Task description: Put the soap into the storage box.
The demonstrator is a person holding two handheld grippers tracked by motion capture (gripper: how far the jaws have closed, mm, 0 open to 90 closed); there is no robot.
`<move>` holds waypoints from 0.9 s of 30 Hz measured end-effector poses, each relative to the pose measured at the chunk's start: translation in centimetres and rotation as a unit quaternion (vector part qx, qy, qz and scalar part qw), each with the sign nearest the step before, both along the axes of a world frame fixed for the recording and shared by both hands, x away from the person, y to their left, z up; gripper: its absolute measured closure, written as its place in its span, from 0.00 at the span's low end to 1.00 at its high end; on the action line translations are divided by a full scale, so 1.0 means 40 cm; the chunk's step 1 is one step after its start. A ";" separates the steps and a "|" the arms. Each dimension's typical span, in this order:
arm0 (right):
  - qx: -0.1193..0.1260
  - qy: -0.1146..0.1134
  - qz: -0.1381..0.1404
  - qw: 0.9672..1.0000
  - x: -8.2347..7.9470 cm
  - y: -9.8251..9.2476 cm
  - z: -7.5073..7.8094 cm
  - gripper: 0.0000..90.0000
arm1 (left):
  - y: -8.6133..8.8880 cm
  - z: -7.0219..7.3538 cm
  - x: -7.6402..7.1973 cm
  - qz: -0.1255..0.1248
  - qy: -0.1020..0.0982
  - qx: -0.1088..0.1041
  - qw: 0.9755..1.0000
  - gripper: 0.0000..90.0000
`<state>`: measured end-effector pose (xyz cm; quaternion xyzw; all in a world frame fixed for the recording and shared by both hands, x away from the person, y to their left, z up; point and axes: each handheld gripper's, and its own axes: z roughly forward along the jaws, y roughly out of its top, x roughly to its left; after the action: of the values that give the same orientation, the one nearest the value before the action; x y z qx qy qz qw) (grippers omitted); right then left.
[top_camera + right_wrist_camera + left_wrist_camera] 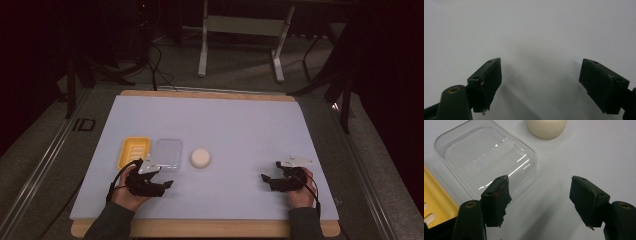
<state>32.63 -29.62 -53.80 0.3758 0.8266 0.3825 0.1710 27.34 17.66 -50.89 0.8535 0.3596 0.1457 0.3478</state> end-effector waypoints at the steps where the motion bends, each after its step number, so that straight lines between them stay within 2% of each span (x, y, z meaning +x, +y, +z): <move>1: 0.001 -0.009 -0.006 1.000 -0.003 -0.003 0.001 0.20 | -0.002 -0.001 -0.001 0.000 0.000 0.000 1.000 0.36; 2: 0.001 -0.009 -0.006 1.000 -0.003 -0.003 0.001 0.20 | -0.004 -0.002 -0.001 -0.002 0.000 -0.002 1.000 0.36; 5: 0.027 -0.022 -0.015 0.999 -0.010 -0.014 0.004 0.20 | -0.008 -0.003 -0.001 -0.003 0.001 0.000 1.000 0.36; 8: 0.038 -0.030 -0.004 0.999 -0.015 -0.019 0.006 0.20 | -0.009 -0.005 0.002 -0.002 0.002 0.001 1.000 0.36; 16: 0.034 -0.026 0.004 0.999 -0.014 -0.017 0.005 0.20 | -0.005 -0.005 0.005 0.002 0.004 -0.005 1.000 0.36; 23: 0.020 -0.025 0.004 0.999 -0.013 -0.010 0.003 0.20 | -0.007 0.000 0.005 0.000 0.004 -0.003 1.000 0.36; 27: 0.020 -0.023 0.008 0.999 -0.012 -0.009 0.003 0.20 | -0.012 0.001 0.009 -0.004 0.005 -0.001 1.000 0.36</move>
<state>32.14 -29.98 -53.68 0.3636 0.8174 0.4091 0.1797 27.70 17.18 -50.87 0.8554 0.3579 0.1398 0.3474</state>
